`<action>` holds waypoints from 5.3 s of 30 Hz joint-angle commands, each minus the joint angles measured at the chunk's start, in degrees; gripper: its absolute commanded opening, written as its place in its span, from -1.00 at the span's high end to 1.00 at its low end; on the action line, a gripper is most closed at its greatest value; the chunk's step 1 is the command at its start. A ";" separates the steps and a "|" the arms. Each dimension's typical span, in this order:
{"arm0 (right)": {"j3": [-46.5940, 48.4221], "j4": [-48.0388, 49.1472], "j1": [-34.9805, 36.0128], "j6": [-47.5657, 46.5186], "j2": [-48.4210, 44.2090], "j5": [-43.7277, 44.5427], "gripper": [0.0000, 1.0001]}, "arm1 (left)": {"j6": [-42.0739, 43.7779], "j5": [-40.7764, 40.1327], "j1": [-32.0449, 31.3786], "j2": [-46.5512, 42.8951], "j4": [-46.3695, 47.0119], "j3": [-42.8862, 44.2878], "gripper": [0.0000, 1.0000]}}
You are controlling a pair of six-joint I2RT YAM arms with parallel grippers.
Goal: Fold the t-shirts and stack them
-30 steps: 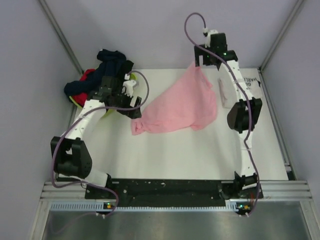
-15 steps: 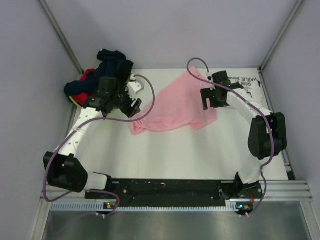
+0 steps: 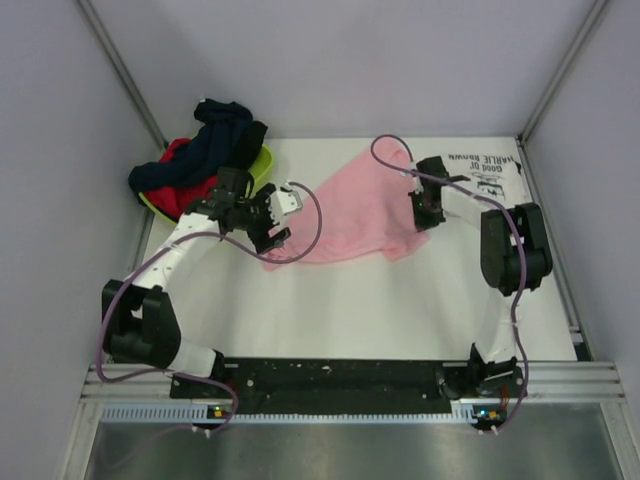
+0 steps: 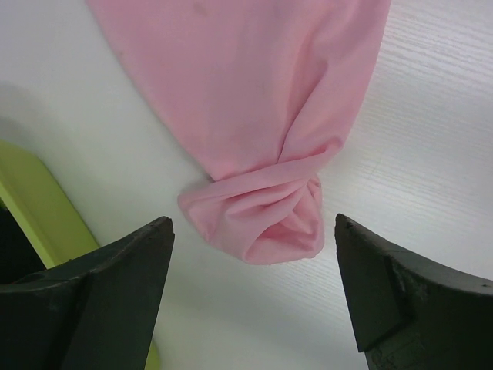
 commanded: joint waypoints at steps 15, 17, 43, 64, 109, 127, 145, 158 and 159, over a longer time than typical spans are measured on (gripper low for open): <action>4.66 -6.83 -0.27 -8.26 -30.31 -12.01 1.00 | 11.04 -2.43 2.27 16.97 -0.20 5.17 -0.80; 5.71 -7.01 -0.27 -8.70 -30.66 -12.89 1.00 | 9.91 -2.51 1.65 18.11 1.20 5.26 -0.81; 30.43 -14.92 -3.87 -0.36 -43.73 -8.85 1.00 | -10.40 -33.27 -0.37 -9.64 -3.95 28.63 1.00; 55.07 -13.96 -3.96 -8.15 -20.32 -8.59 1.00 | -9.35 -39.41 -0.37 4.29 6.71 42.33 1.00; -26.45 -12.63 -7.03 9.14 -42.00 -15.35 1.00 | 10.00 -18.19 -7.84 10.45 2.10 -1.10 -0.80; -24.35 -9.30 -7.21 11.24 -35.51 -10.17 0.13 | 21.67 -15.61 -6.70 10.21 -18.91 -5.54 -0.16; -20.71 -40.32 -6.25 20.37 -49.20 -11.57 -0.24 | 16.14 -11.73 -4.50 -0.44 -8.83 -4.15 -0.56; -34.01 -20.13 -5.98 26.01 -40.34 -1.54 -0.41 | 25.63 -10.68 -4.50 8.80 -8.11 -6.25 -0.59; -34.53 -17.49 -5.89 26.18 -39.37 -3.12 -0.40 | 25.72 -11.04 -4.33 9.15 -7.93 -6.43 -0.50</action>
